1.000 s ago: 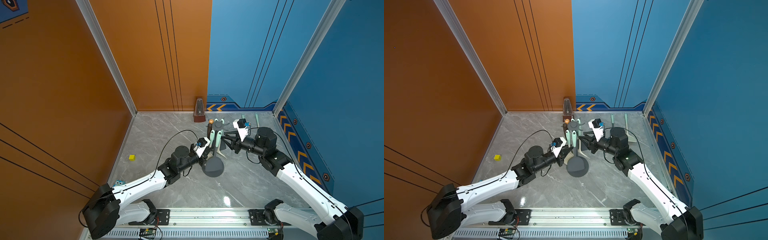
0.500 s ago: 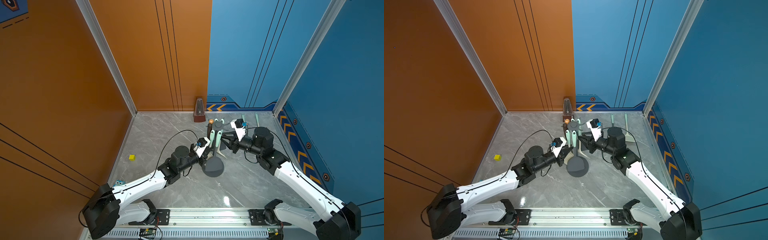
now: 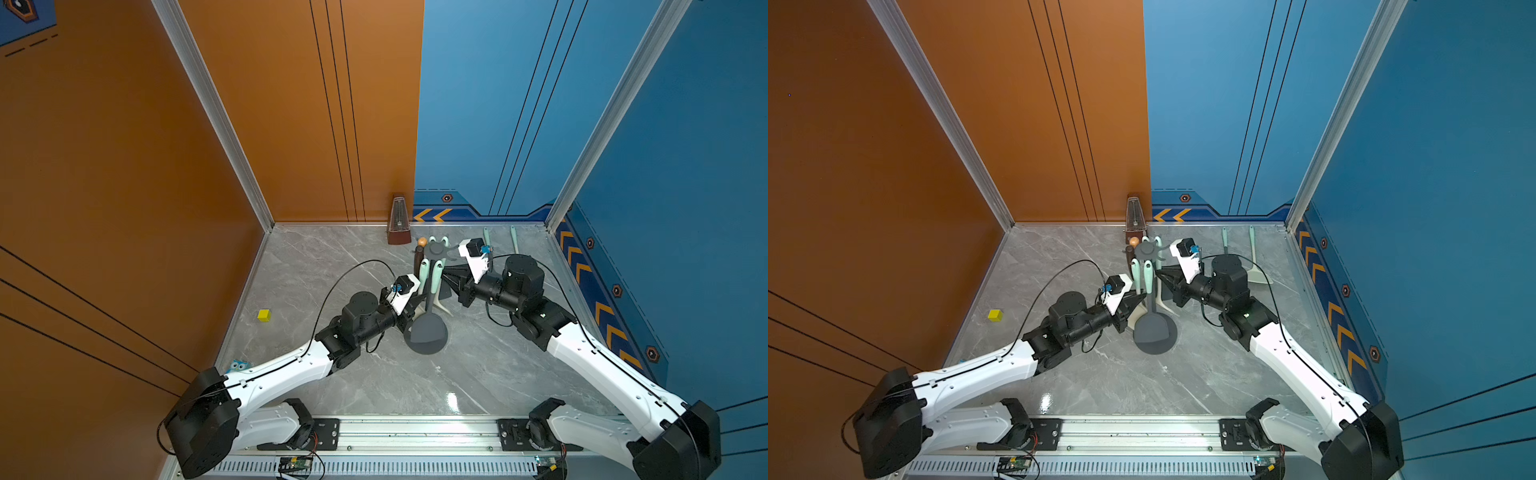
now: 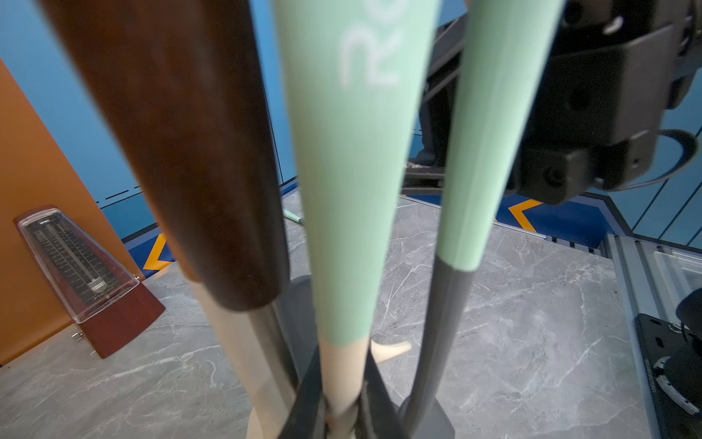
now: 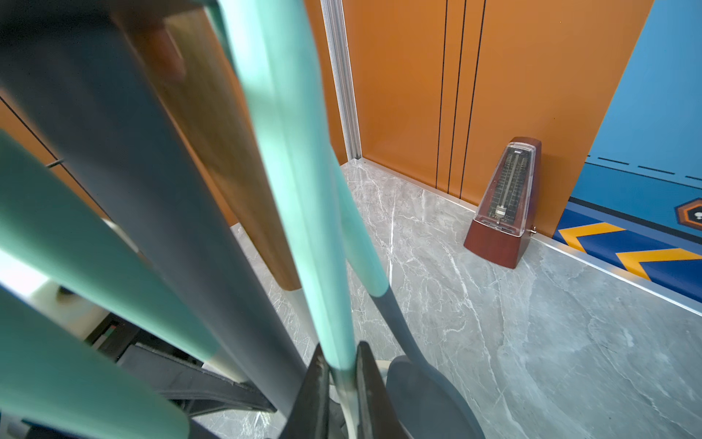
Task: Take the spatula off the kitchen utensil rack
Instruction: Take off the spatula from the rack.
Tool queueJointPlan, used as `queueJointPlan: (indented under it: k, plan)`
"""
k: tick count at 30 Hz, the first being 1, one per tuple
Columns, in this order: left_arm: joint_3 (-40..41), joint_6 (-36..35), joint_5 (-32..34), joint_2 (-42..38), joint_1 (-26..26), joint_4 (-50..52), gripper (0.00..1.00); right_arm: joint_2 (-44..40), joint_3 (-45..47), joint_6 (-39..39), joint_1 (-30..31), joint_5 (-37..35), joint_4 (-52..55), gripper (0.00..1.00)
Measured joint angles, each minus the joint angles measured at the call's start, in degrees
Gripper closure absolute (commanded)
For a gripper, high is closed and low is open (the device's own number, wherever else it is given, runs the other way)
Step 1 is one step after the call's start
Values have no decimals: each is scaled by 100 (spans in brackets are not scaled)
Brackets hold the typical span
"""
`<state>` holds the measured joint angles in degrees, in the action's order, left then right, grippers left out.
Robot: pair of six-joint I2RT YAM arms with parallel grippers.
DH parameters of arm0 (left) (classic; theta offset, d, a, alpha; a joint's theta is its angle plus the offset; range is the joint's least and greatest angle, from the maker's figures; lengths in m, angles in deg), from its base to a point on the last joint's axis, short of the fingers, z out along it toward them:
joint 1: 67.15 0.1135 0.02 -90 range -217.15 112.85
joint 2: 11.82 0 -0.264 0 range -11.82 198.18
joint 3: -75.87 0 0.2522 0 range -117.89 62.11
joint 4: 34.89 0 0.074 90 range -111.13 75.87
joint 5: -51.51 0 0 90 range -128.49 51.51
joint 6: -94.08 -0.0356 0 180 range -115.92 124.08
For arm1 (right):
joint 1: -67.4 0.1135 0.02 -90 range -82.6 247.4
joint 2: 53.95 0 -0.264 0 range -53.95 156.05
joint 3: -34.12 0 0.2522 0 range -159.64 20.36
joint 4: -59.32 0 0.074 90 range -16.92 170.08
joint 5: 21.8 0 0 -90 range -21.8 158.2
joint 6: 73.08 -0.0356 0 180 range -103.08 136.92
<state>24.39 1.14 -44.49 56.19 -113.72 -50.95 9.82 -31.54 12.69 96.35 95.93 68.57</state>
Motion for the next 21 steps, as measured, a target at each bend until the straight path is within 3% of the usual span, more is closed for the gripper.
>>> queueJointPlan:
  k: [21]
  plan:
    - [13, -2, 0, -15, 0, 2, 89, -249, 2, 153, 31, -850, 107, 99]
